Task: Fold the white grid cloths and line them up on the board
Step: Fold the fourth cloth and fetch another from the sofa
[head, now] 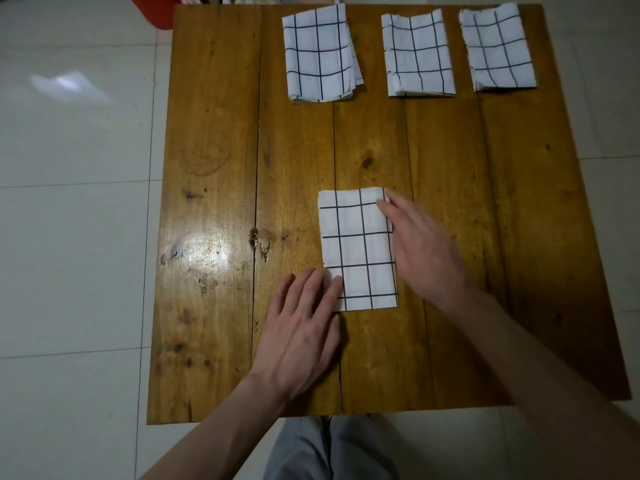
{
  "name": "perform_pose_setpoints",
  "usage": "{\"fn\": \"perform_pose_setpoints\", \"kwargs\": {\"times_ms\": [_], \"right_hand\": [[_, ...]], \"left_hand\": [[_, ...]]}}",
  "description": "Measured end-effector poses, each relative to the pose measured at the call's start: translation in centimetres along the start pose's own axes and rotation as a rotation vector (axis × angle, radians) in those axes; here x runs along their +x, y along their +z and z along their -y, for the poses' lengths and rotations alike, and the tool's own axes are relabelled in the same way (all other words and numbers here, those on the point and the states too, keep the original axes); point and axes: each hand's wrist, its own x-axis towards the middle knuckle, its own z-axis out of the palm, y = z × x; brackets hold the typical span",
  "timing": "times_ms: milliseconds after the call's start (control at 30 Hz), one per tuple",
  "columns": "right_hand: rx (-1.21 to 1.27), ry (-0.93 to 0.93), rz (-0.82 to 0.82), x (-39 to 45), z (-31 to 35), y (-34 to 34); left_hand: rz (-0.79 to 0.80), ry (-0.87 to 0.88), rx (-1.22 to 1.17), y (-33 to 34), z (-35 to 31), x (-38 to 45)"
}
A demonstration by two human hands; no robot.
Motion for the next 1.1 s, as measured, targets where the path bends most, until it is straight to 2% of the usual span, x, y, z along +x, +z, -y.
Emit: {"fn": "perform_pose_setpoints", "kwargs": {"times_ms": [133,233,467,600,733,867,967,1100], "right_hand": [[-0.06,-0.212,0.16,3.5,-3.0,-0.4],[-0.165,-0.242,0.162,3.5,-3.5,-0.4],[-0.293,0.012,-0.048,-1.6,-2.9,-1.3],[-0.309,0.168,-0.083,-5.3,-1.6,-0.4],[-0.338,0.337,-0.073,-8.0,0.1,0.5],[-0.313,0.404,-0.065,-9.7,1.0,0.7],[-0.251,0.32,-0.064,-10.2,1.5,0.9],[-0.202,0.052,0.02,-10.1,3.3,2.2]], "left_hand": [[0.056,0.02,0.055,0.0,0.3,0.4],[0.065,0.03,0.091,-0.2,0.1,0.6],[0.033,-0.021,0.164,-1.1,0.3,2.5],[0.0,-0.002,0.121,-1.1,-0.4,3.1],[0.006,0.089,0.106,-0.3,-1.7,2.7],[0.038,0.069,0.14,0.3,-1.5,2.2],[0.044,0.052,0.137,0.4,-0.9,2.1],[0.007,0.118,0.109,0.6,-1.5,1.9]]}}
